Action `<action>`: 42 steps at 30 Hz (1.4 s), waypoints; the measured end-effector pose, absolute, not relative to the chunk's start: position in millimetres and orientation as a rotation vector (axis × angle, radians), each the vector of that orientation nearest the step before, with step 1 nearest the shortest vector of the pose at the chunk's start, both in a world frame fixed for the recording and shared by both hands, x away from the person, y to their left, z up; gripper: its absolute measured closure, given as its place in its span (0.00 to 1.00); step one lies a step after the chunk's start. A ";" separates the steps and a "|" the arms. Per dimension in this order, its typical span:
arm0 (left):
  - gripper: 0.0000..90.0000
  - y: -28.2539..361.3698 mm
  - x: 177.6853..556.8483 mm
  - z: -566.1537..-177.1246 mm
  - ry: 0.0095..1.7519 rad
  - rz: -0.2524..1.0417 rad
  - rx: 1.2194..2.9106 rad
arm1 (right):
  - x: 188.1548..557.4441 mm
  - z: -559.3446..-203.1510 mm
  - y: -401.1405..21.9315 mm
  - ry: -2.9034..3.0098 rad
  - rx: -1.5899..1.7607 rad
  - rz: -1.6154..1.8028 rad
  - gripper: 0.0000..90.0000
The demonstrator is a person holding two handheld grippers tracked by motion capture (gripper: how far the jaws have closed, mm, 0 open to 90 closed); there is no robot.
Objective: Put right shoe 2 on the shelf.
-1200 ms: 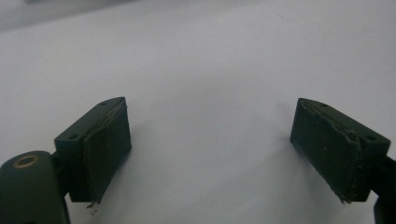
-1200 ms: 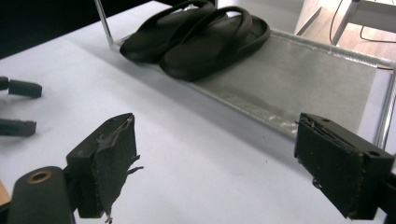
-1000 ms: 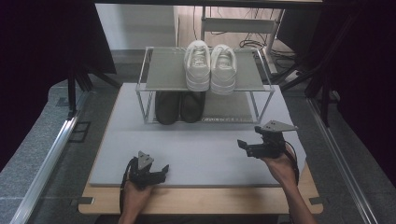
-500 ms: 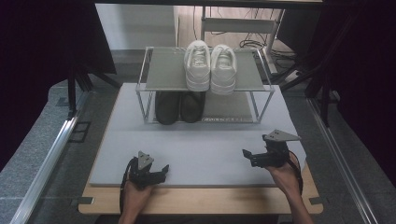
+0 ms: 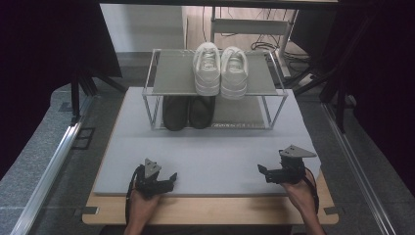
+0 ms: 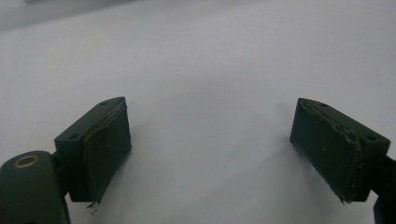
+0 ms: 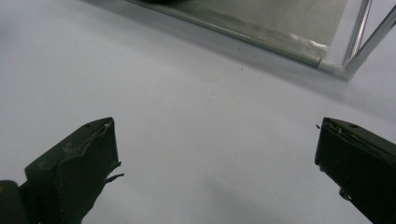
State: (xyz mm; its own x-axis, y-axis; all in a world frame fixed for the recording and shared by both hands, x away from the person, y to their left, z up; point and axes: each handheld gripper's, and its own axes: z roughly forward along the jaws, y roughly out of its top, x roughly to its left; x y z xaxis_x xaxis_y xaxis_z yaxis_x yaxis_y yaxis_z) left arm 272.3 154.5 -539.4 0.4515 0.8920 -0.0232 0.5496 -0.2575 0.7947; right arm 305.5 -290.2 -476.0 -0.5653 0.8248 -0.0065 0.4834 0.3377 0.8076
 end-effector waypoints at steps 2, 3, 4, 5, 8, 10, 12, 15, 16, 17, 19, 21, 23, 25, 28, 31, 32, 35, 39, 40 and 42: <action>0.14 154.5 272.3 -539.4 1.208 0.569 1.940 | 304.9 -480.1 -290.8 2.191 1.148 1.094 0.00; 0.14 154.5 272.4 -539.5 1.208 0.570 1.940 | 304.7 -482.2 -291.1 2.191 1.147 1.092 0.00; 0.14 154.5 272.3 -539.5 1.208 0.569 1.940 | 304.2 -484.1 -291.4 2.193 1.150 1.086 0.00; 0.14 154.5 272.4 -539.5 1.207 0.570 1.940 | 303.9 -485.5 -291.4 2.190 1.153 1.081 0.00; 0.14 154.5 272.4 -539.5 1.207 0.570 1.940 | 302.6 -491.4 -291.9 2.193 1.159 1.066 0.00; 0.14 154.5 272.4 -539.5 1.207 0.570 1.940 | 301.7 -495.3 -292.1 2.195 1.164 1.058 0.00; 0.14 154.5 272.4 -539.5 1.207 0.570 1.940 | 300.8 -499.6 -292.2 2.200 1.169 1.047 0.00; 0.14 154.5 272.4 -539.5 1.207 0.570 1.939 | 299.8 -505.1 -292.5 2.205 1.174 1.034 0.00; 0.14 154.5 272.3 -539.5 1.207 0.570 1.939 | 299.6 -506.9 -292.3 2.205 1.178 1.035 0.00; 0.14 154.5 272.3 -539.5 1.208 0.570 1.939 | 299.2 -508.5 -292.3 2.208 1.180 1.031 0.00; 0.14 154.5 272.3 -539.5 1.208 0.570 1.939 | 298.7 -511.8 -291.9 2.210 1.185 1.030 0.00; 0.14 154.5 272.3 -539.5 1.208 0.570 1.939 | 298.2 -514.7 -291.2 2.217 1.188 1.021 0.00; 0.14 154.4 272.3 -539.5 1.208 0.570 1.939 | 297.9 -517.5 -290.6 2.222 1.190 1.016 0.00; 0.14 154.4 272.3 -539.5 1.208 0.570 1.939 | 297.6 -520.1 -289.9 2.227 1.197 1.010 0.00; 0.14 154.5 272.3 -539.5 1.208 0.571 1.939 | 297.2 -524.5 -288.4 2.235 1.202 0.996 0.00; 0.14 154.5 272.3 -539.5 1.207 0.571 1.939 | 297.2 -528.8 -288.2 2.238 1.216 1.011 0.00; 0.14 154.4 272.3 -539.5 1.208 0.571 1.939 | 296.9 -529.1 -288.5 2.233 1.219 1.010 0.00; 0.14 154.4 272.2 -539.5 1.209 0.571 1.938 | 296.2 -530.6 -288.8 2.220 1.221 1.025 0.00; 0.14 154.2 272.0 -539.5 1.209 0.572 1.938 | 291.6 -536.6 -288.8 2.153 1.220 1.076 0.00; 0.14 154.2 272.0 -539.5 1.209 0.572 1.938 | 290.9 -537.6 -289.2 2.143 1.217 1.087 0.00; 0.14 154.2 272.0 -539.5 1.209 0.572 1.938 | 290.8 -537.5 -289.2 2.144 1.217 1.085 0.00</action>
State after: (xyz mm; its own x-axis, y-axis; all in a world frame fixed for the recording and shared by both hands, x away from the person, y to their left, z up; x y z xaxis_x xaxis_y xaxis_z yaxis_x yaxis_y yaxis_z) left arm 272.0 154.2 -539.5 0.4496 0.8929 -0.0226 0.5489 -0.2563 0.7956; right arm 290.8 -289.2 -537.5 -0.5133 0.8582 0.0012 0.5092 0.3034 0.8054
